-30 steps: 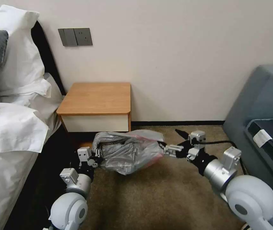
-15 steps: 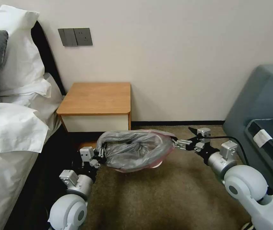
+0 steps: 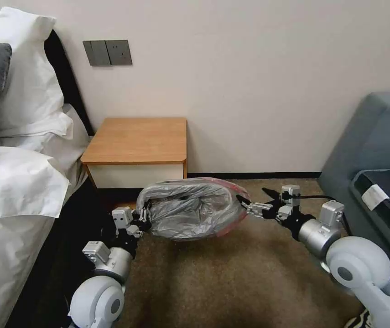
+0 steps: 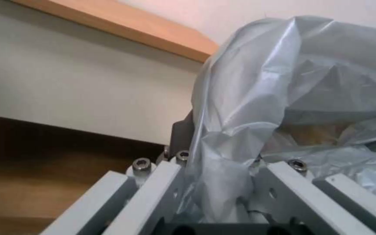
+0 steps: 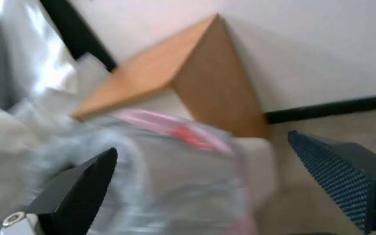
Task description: Pick up the garbage bag from the table and place it over the trash can.
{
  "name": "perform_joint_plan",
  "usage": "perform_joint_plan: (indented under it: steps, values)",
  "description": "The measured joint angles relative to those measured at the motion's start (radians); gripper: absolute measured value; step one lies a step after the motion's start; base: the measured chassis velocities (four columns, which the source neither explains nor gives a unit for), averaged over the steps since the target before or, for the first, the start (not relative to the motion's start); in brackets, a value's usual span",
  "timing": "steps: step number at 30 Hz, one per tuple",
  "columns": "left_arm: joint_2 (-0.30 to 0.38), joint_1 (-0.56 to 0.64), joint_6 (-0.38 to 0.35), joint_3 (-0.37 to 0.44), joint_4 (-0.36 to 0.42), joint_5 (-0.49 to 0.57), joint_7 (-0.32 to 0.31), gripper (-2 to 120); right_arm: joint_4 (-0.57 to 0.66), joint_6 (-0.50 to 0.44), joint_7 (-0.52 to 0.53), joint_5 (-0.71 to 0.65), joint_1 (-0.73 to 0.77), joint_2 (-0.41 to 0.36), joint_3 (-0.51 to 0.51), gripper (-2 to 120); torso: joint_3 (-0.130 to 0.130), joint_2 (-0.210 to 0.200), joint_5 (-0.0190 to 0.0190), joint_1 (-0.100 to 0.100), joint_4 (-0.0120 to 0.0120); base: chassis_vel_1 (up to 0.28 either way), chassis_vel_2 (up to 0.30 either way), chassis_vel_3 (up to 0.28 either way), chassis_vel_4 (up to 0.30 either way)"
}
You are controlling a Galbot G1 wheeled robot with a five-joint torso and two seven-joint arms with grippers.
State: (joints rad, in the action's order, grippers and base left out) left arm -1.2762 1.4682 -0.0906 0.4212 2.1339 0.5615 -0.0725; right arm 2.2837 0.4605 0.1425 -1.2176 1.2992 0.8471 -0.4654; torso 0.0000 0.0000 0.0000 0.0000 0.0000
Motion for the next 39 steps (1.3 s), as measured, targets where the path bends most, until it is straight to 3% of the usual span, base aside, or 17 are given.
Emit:
perform_joint_plan:
  steps: [4, 11, 14, 18, 21, 24, 26, 32, 39]
  values:
    - [-0.003, 0.004, 0.0, -0.001, -0.01, -0.011, -0.001, 3, 0.045, 0.005, 0.044, -0.086, 0.013, 0.044, -0.003, 100, 0.0, 0.0, 0.0, 0.0, 0.0001, 0.0, 0.0, 0.0, 0.0]
    - [-0.019, -0.005, -0.002, -0.002, -0.028, -0.015, -0.028, 3, 0.14, -0.001, 0.093, -0.085, 0.079, 0.148, 0.012, 100, 0.0, 0.0, 0.0, 0.0, 0.0, 0.0, 0.0, 0.0, 0.0]
    - [-0.033, -0.009, -0.004, -0.003, -0.029, -0.015, -0.035, 3, 0.218, -0.008, 0.268, -0.039, 0.183, 0.245, 0.067, 100, 0.0, 0.0, -0.0003, 0.0, 0.0, 0.0, 0.0, 0.0, 0.0]
    - [-0.038, -0.008, -0.004, -0.005, -0.031, -0.009, -0.035, 3, 0.222, -0.013, 0.287, 0.024, 0.25, 0.291, 0.072, 100, 0.0, 0.0, -0.0001, 0.0, -0.0003, 0.0, 0.0, 0.0, 0.0]
    - [-0.039, -0.006, -0.004, -0.006, -0.031, -0.001, -0.035, 3, 0.208, -0.019, 0.25, 0.057, 0.272, 0.312, 0.066, 100, 0.0, 0.0, -0.0002, 0.0, -0.0001, 0.0, 0.0, 0.0, 0.0]
    - [-0.036, -0.008, -0.006, -0.005, -0.027, 0.022, -0.036, 3, 0.134, -0.073, 0.069, 0.103, 0.291, 0.332, 0.074, 100, 0.0, 0.0, -0.0001, 0.0, 0.0, 0.0, 0.0, 0.0, 0.0]
    - [-0.036, -0.008, -0.006, -0.004, -0.027, 0.024, -0.037, 3, 0.124, -0.08, 0.051, 0.11, 0.291, 0.334, 0.077, 100, 0.0, 0.0, -0.0001, 0.0, 0.0, 0.0, 0.0, 0.0, 0.0]
    - [-0.033, -0.005, -0.017, -0.003, -0.013, 0.061, -0.044, 3, -0.05, -0.231, -0.136, 0.187, 0.28, 0.364, 0.101, 100, 0.0, 0.0, 0.0002, 0.0, 0.0001, 0.0, 0.0, 0.0, 0.0]
    - [-0.035, -0.004, -0.024, -0.002, -0.008, 0.073, -0.045, 3, -0.117, -0.291, -0.199, 0.208, 0.274, 0.372, 0.087, 100, 0.0, 0.0, 0.0, 0.0, 0.0, 0.0, 0.0, 0.0, 0.0]
